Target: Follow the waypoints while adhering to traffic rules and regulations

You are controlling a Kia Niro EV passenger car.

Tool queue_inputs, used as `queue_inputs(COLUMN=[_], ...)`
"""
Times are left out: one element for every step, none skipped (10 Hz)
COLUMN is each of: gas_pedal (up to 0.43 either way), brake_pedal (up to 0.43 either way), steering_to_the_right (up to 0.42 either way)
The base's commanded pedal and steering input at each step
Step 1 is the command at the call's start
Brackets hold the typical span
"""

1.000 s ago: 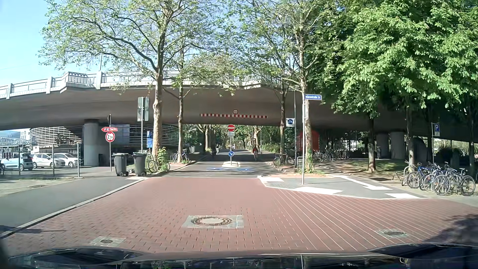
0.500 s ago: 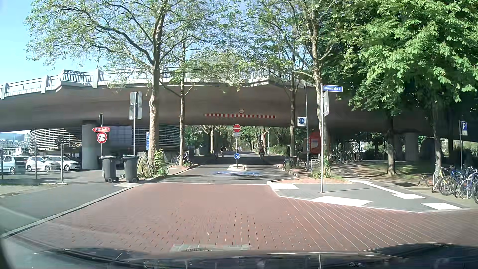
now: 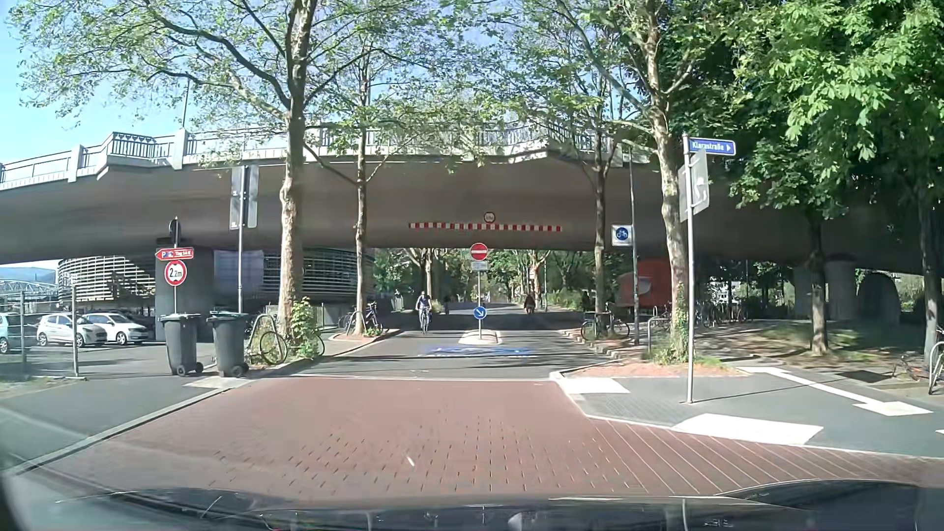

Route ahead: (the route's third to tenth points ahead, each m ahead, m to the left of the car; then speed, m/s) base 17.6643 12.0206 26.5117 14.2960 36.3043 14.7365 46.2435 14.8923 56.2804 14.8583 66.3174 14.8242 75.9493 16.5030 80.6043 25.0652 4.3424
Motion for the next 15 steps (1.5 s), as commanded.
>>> queue_inputs(gas_pedal=[0.0, 0.0, 0.0, 0.0, 0.0, 0.0, 0.0, 0.0, 0.0, 0.0, 0.0, 0.0, 0.0, 0.0, 0.0], brake_pedal=[0.0, 0.0, 0.0, 0.0, 0.0, 0.0, 0.018, 0.049, 0.061, 0.073, 0.079, 0.085, 0.079, 0.079, 0.079], steering_to_the_right=[-0.045, -0.038, -0.03, -0.024, -0.024, -0.024, -0.024, -0.02, -0.014, -0.005, -0.004, -0.006, -0.006, -0.005, -0.002])
